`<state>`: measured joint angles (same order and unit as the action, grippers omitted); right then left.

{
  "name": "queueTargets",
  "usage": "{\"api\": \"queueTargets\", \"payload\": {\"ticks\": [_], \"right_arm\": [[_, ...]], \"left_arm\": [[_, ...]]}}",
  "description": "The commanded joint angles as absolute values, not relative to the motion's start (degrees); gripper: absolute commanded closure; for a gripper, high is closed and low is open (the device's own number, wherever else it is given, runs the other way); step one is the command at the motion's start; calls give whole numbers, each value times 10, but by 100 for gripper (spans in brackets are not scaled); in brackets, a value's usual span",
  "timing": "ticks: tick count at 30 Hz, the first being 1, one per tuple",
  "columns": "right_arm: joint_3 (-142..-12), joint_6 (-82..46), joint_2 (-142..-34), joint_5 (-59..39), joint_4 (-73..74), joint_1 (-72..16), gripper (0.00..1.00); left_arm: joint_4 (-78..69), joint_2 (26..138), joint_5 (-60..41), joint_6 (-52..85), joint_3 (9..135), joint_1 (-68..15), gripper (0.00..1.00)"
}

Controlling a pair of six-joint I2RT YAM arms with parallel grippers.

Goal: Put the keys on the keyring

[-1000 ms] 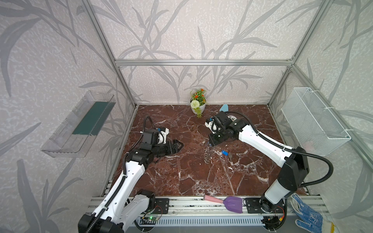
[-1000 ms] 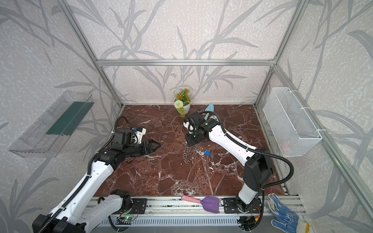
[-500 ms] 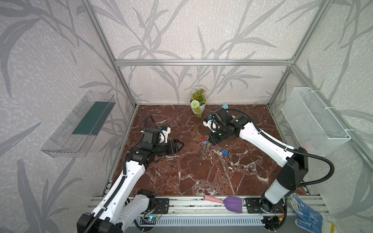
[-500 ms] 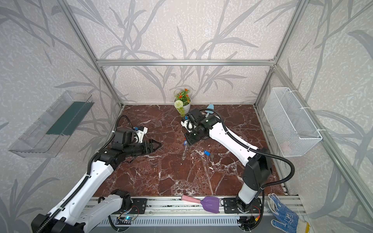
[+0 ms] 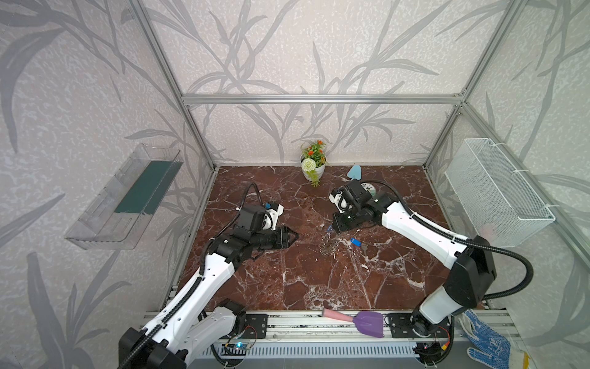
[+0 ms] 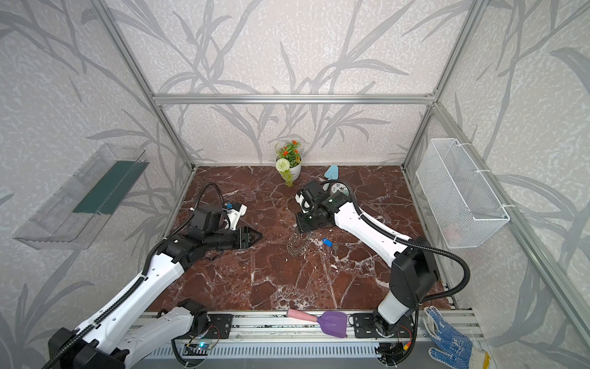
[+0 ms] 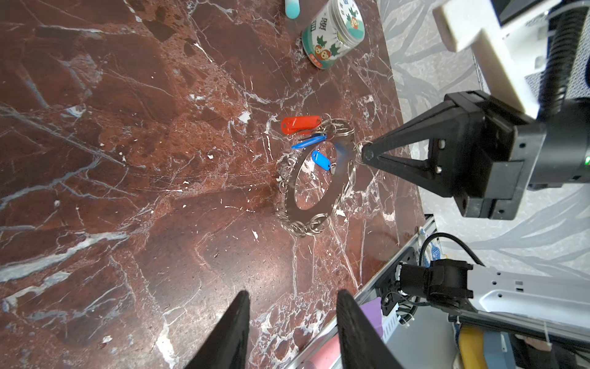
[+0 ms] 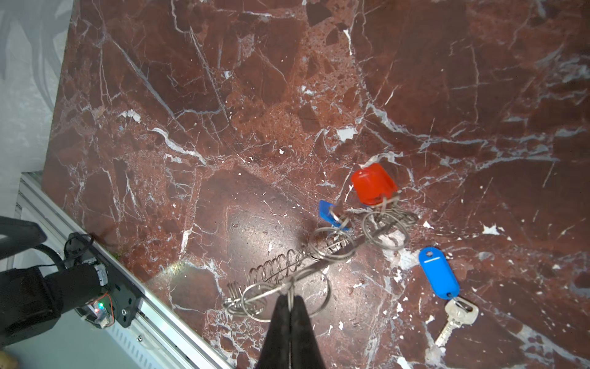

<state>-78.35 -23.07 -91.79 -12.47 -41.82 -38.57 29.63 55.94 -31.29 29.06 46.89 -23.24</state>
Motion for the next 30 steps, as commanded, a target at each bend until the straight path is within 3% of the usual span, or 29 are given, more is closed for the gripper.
{"api": "queueTargets", "payload": {"ticks": [1,9,30], "right_arm": [[-772,-312,-889,-110,-373,-385,100],[-774,-362,-871,-59,-375,-387,100],[-734,-422,-867,-81,-320,-392,100]], "left_arm": [[274,567,-291,291,479,-248,57],[217,595,-291,341,478,-283,57],[100,684,-319,473,527,-350,45]]}}
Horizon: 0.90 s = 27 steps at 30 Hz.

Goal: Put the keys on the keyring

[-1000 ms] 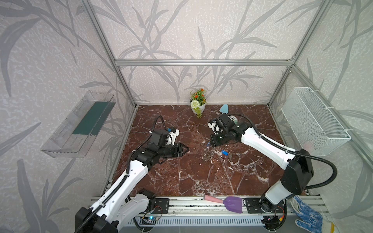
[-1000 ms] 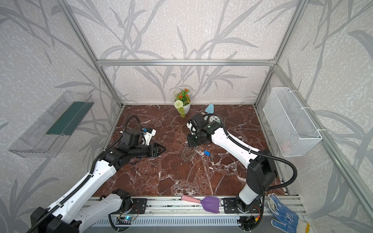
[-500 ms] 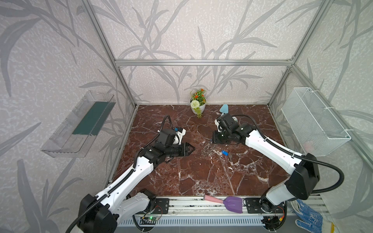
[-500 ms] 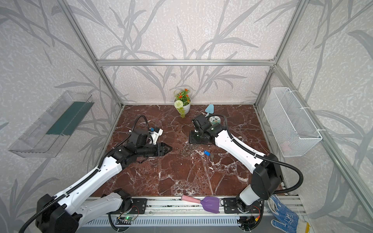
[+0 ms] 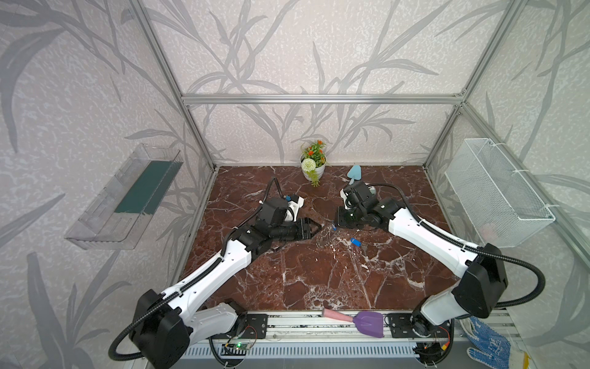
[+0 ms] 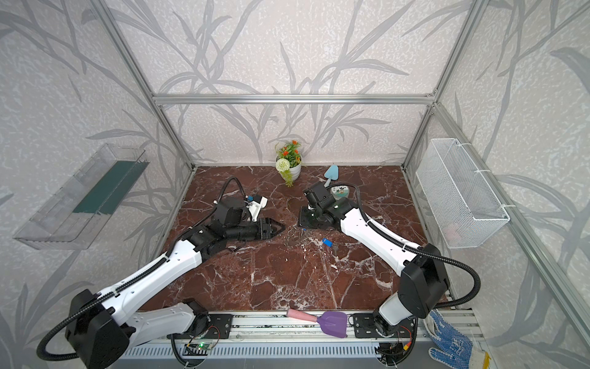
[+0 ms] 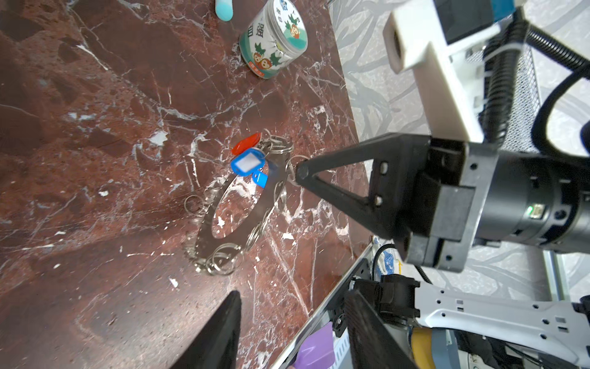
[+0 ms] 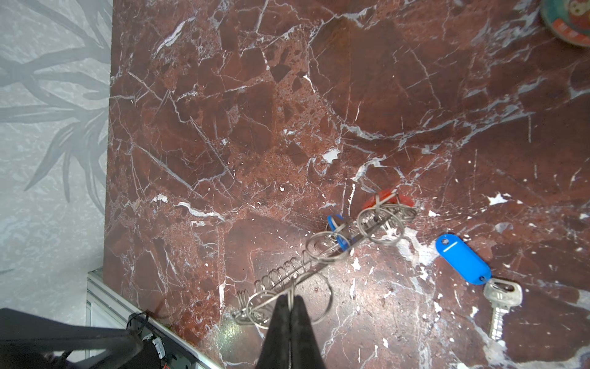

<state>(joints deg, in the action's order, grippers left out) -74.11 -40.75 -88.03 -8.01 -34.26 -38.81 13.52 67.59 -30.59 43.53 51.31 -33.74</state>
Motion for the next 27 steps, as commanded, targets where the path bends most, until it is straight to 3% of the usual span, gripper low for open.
{"api": "queueTargets", "payload": {"ticks": [1,12,22,27], "right_arm": [[-733,-425,-867,-80,-320,-392,100],[-708,-451,-848,-55,-308,-395,100],[-697,-465,-842,-45,-299,-395,100],[-698,-466,-841,-47,-299,-394,100]], "left_arm": [[86,684,-308,489,523,-357,43],[-42,680,-166,623,450,-434,37],[-120,714,-126,699,411,-463,53],[-137,718,-109,712,402,-467,55]]}}
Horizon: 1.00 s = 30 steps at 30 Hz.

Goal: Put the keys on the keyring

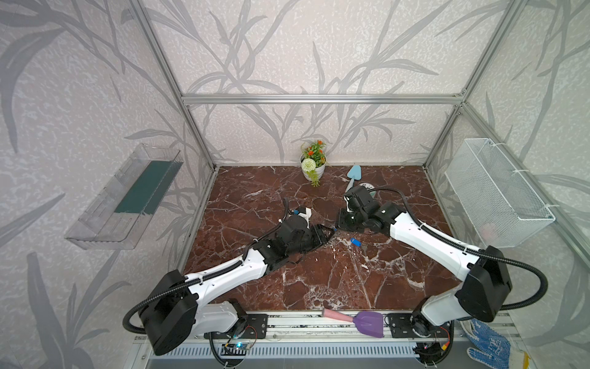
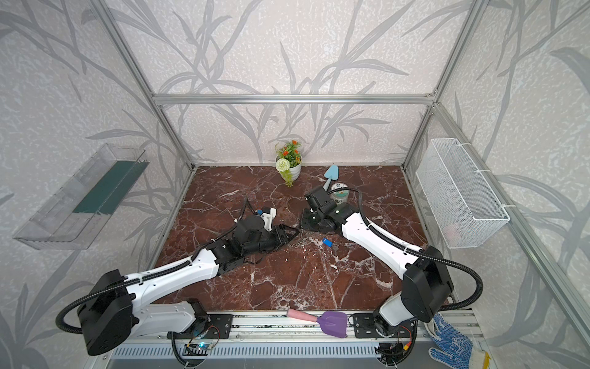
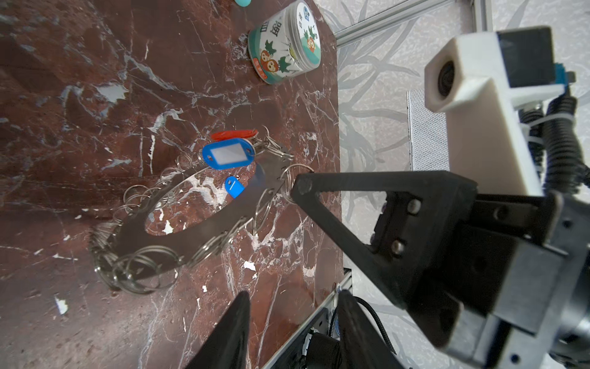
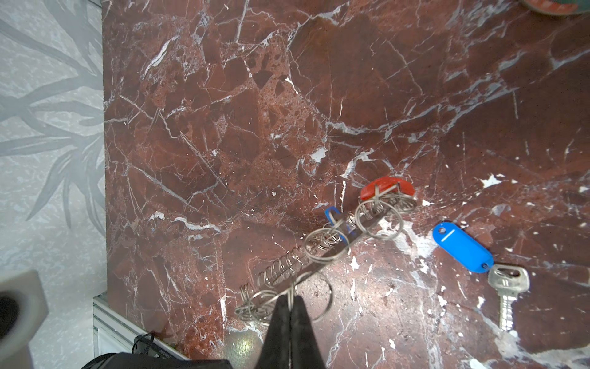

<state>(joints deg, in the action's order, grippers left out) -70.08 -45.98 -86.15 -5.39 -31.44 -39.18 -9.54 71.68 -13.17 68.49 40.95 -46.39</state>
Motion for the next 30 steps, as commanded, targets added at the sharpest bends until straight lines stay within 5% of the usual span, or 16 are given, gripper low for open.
{"api": "queueTargets", "payload": {"ticks": [1,30], "right_arm": [[-697,-467,-841,-47,-300,-394,100],[-677,-477,-826,-47,-295,-395,100]], "left_arm": [[-145,721,-111,715,400,-467,55],[-205,791,-82,751,391,-481,63]]}}
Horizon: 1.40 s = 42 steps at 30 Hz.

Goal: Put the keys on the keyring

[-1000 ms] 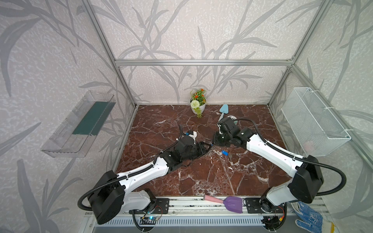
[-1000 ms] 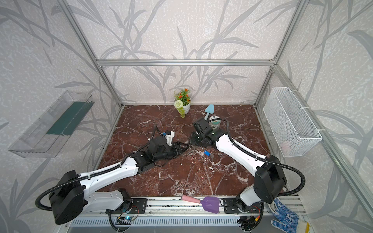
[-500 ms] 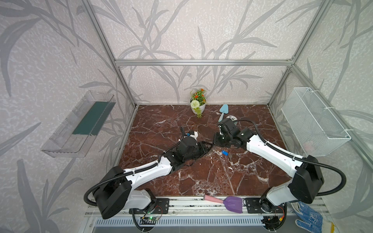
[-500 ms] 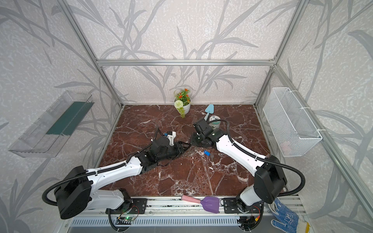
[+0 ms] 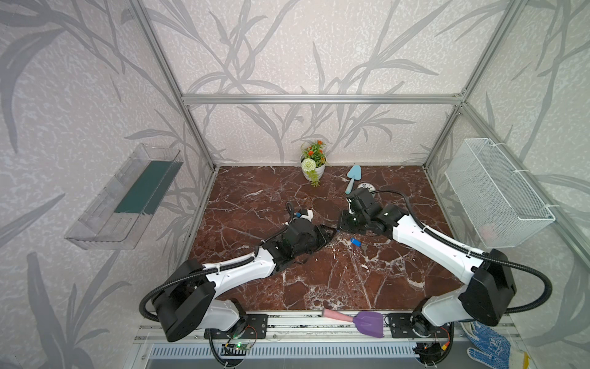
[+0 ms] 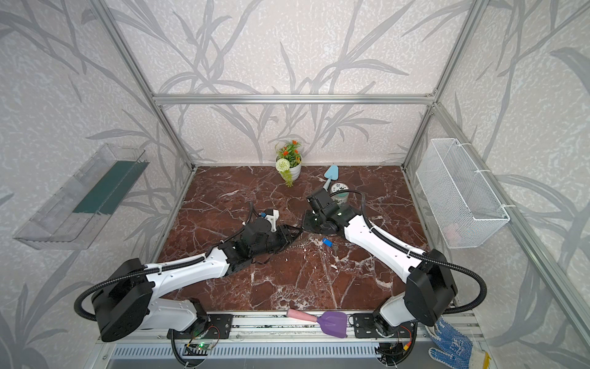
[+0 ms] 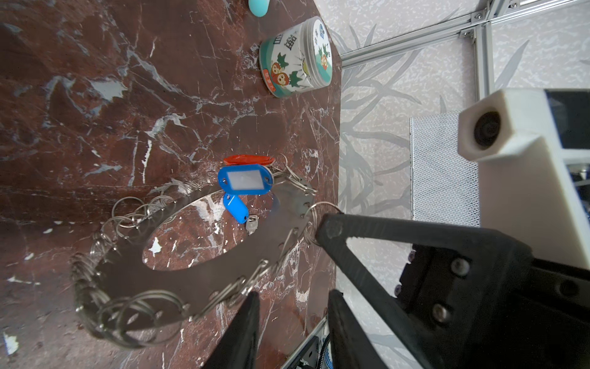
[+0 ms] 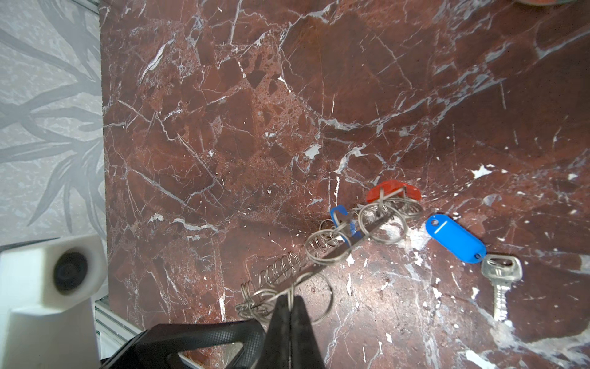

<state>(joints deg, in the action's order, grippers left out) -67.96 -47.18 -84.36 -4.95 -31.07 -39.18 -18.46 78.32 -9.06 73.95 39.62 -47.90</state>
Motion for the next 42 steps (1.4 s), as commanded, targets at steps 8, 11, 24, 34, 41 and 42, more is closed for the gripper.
{"api": "queueTargets", "payload": {"ticks": [8,11,24,34,41,42], "right_arm": [[-672,-477,-824,-47,-295,-395,100],[-670,-478,-822,-49,-293,-395,100],[-665,-480,-818,-51,-292,-395,100],[-661,-481,-818,-54,-290,-395,100],[-658,-481,-818,-55,-288,-395,100],[-657,-481,-818,-55,-287,-395,100]], "left_arm": [[-226,805,-84,754,393,-482,64],[-233,814,-86,758,394,-482,64],[-255,829,-78,764,393,-482,69],[-244,821,-59,769,388,-482,77],[-240,821,-54,774,386,-482,81],[-240,822,-54,774,386,-482,83]]}}
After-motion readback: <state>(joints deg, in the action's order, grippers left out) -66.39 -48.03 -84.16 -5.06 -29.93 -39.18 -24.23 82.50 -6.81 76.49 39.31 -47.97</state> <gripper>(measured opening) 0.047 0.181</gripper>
